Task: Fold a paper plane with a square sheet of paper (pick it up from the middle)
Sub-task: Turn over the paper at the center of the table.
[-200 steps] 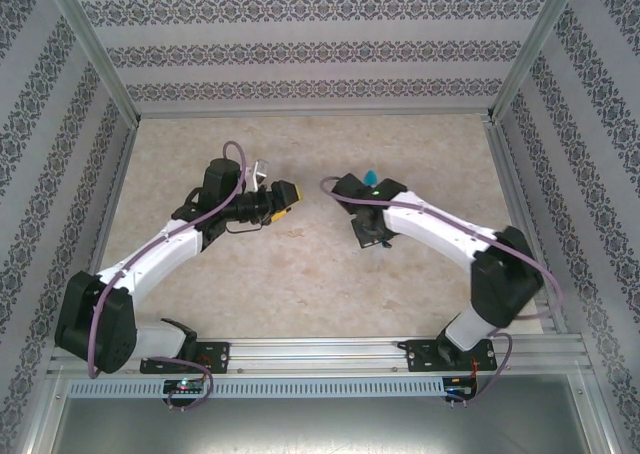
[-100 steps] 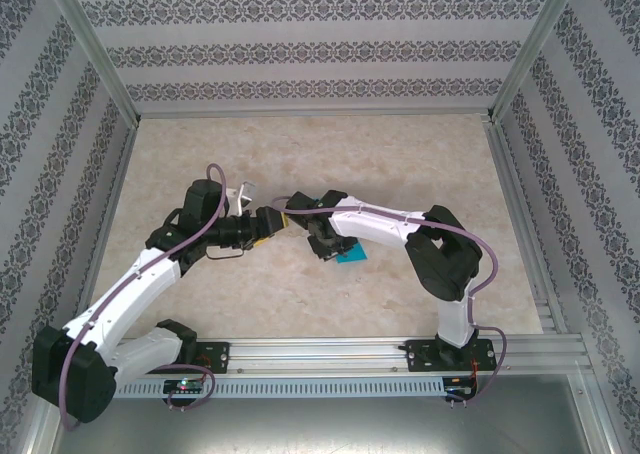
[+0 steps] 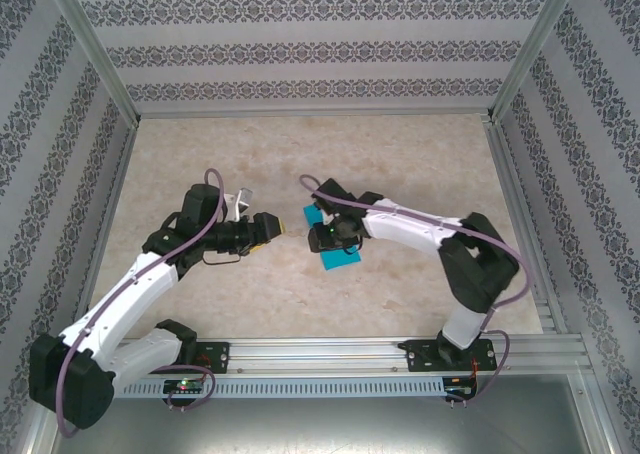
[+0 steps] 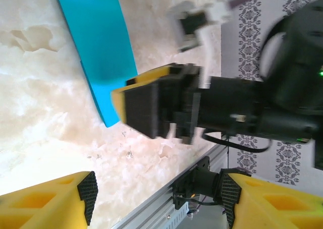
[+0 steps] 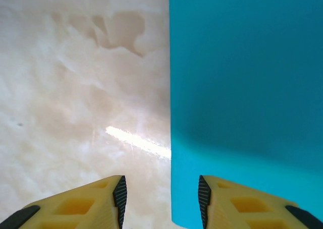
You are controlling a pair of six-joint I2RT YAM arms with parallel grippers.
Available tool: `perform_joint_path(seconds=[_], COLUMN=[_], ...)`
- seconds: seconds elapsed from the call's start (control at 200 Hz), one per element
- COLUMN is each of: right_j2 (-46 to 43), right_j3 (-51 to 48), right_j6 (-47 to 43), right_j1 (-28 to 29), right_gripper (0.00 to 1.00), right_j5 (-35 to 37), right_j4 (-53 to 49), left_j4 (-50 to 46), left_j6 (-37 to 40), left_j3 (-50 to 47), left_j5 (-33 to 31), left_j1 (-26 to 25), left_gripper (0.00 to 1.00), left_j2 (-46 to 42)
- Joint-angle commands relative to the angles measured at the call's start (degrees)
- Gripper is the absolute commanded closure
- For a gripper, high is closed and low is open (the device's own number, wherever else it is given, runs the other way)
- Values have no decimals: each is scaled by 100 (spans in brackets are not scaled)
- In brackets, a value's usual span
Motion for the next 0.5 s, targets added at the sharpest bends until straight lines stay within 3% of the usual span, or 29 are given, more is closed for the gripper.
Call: perform_joint_path(seconds=[0.0,0.19,0.5], right_j2=[-543,-1234,-1954], right_j3=[-317,-999,-1936], right_j6=[69,-41,-38], right_j1=[-289,-909,-1513], right_gripper=[56,54,51], right_j5=[-327,-632,-845], right_j4=[268,335,540], left_j4=[372,527,176], left_j6=[-2,208,887], left_j3=[65,559,1562], left_j5=[83,-242,-1123], left_j1=[-10,-414,-1152], left_gripper=[32,37,55], left_j2=[354,1266,2941])
